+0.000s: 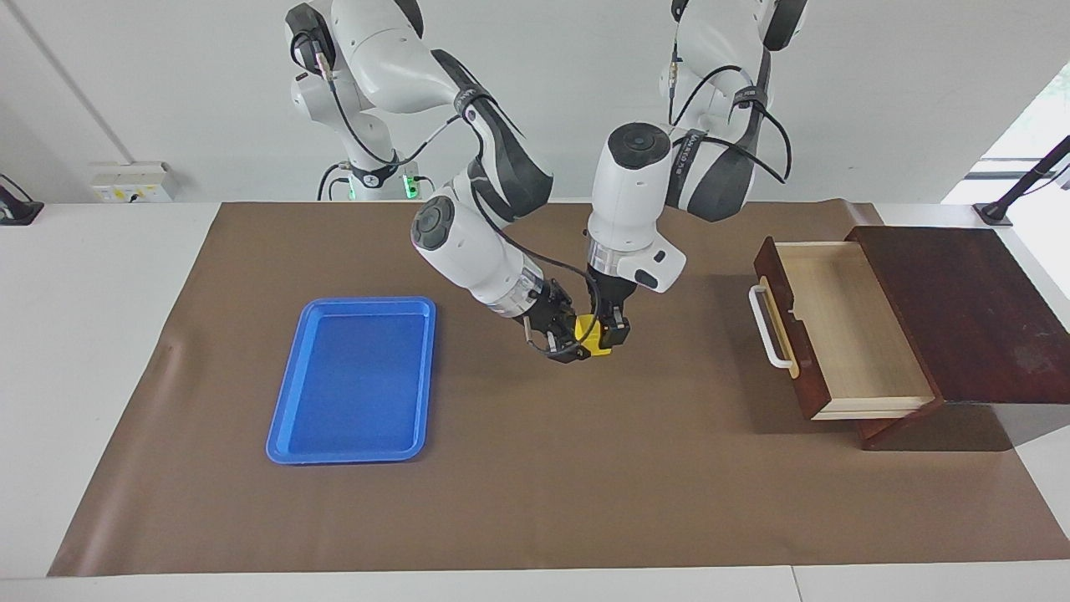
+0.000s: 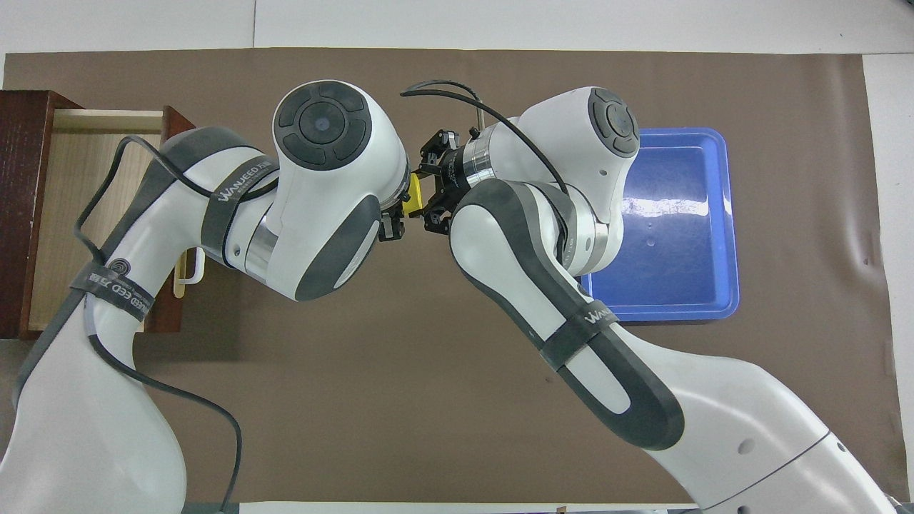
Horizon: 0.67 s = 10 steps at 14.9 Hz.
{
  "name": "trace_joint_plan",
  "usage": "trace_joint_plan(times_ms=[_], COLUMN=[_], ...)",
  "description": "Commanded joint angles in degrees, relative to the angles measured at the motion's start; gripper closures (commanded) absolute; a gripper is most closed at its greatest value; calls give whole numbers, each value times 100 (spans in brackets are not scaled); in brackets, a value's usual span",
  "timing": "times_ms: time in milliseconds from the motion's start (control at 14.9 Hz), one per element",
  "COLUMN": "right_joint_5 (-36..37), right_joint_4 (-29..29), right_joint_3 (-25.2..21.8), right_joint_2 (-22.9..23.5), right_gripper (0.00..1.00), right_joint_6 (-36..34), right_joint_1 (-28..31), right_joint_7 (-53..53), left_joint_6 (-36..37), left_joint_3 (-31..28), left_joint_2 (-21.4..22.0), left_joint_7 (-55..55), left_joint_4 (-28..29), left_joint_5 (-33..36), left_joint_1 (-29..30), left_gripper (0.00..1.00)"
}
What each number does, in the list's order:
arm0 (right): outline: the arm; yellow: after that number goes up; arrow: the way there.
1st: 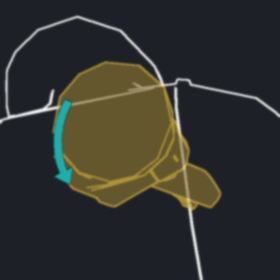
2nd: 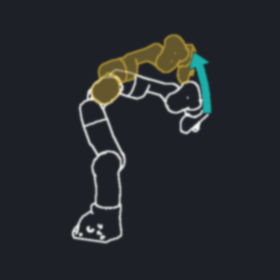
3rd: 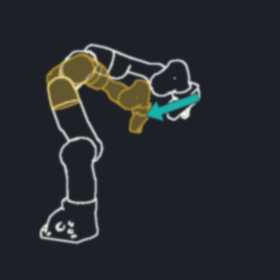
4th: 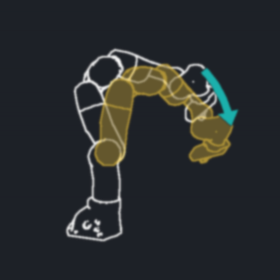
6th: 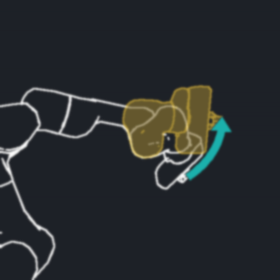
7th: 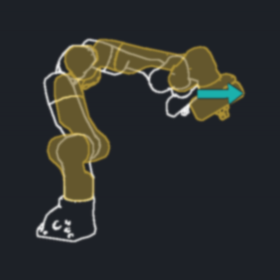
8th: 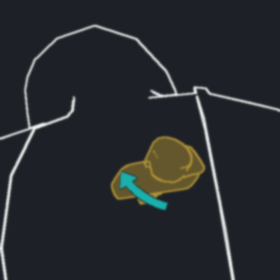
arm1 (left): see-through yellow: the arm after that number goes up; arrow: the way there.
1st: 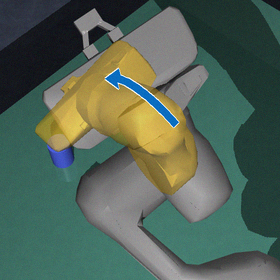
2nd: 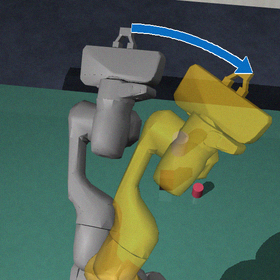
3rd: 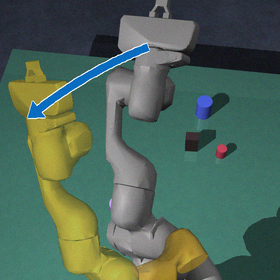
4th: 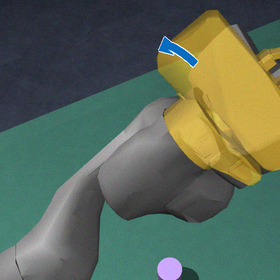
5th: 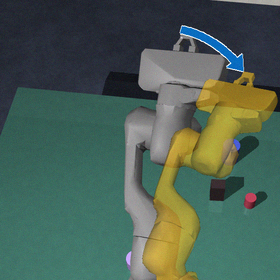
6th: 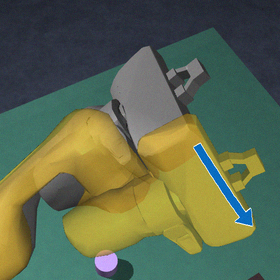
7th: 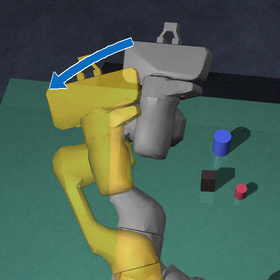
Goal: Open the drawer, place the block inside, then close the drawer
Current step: 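Take the block with the left gripper while the right gripper releases it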
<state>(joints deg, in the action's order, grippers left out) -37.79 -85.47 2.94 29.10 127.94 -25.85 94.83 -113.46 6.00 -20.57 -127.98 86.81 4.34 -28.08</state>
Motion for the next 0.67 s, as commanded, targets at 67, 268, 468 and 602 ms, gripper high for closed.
trace_joint_plan(times_ms=[67, 268, 468, 602], right_joint_5=[44, 26, 35, 18], right_joint_4=[48, 48, 40, 40], right_joint_3=[-12, -12, -12, -4], right_joint_2=[26, 26, 26, 26], right_gripper=[100, 100, 27, 8], right_joint_6=[117, 117, 222, 214], right_joint_1=[1, 10, 1, 19], right_joint_7=[202, 237, 264, 264], left_joint_6=[35, 43, 43, 43], left_joint_3=[-38, -38, -38, -38], left_joint_2=[115, 115, 115, 124], left_joint_7=[-52, -52, -52, -52], left_joint_4=[161, 161, 161, 161], left_joint_5=[137, 137, 137, 137], left_joint_1=[-13, -13, -13, -22], left_gripper=[100, 100, 100, 100])
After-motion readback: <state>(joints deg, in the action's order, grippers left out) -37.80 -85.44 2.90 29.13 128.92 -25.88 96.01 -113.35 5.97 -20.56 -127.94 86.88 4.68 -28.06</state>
